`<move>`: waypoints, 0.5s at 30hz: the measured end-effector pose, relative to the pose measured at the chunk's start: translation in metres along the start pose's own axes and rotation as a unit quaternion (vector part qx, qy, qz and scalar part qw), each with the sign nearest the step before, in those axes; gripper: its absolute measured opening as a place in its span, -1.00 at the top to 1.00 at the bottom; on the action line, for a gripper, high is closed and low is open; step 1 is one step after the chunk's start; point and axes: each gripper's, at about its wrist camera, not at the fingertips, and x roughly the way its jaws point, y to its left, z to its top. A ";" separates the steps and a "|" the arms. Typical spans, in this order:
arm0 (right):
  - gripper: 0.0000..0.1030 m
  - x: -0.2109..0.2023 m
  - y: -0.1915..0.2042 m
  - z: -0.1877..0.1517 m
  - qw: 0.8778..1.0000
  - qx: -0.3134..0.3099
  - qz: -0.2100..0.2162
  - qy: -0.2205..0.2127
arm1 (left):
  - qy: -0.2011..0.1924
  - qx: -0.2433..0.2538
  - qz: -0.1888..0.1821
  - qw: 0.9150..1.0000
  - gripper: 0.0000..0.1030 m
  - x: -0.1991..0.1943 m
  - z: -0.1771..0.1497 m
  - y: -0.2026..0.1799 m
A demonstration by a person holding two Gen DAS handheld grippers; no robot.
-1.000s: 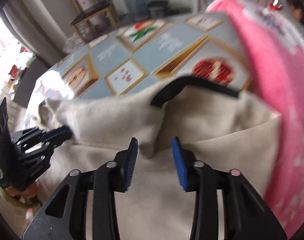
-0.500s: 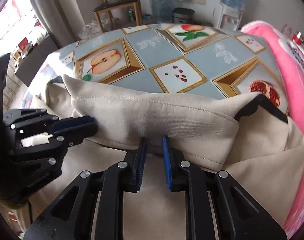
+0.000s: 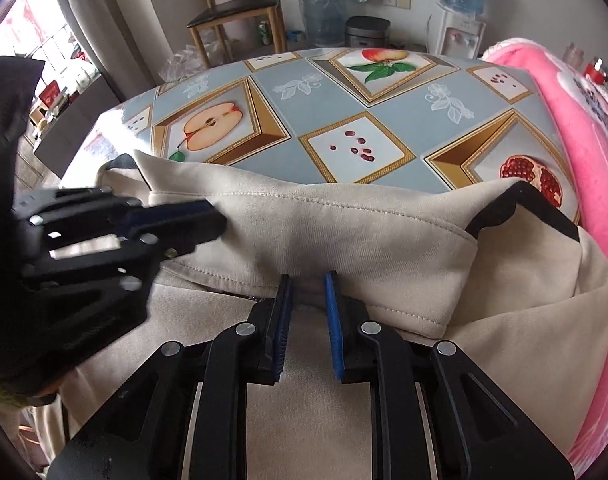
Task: Fold large clothes
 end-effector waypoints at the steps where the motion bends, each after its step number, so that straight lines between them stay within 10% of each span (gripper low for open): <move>1: 0.68 -0.005 -0.002 0.002 1.000 0.005 0.002 -0.006 | 0.000 -0.002 0.001 1.000 0.79 0.000 -0.002 0.001; 15: 0.64 -0.005 -0.015 0.023 0.997 0.021 -0.067 -0.037 | -0.015 -0.013 -0.008 1.000 0.79 0.002 -0.011 0.006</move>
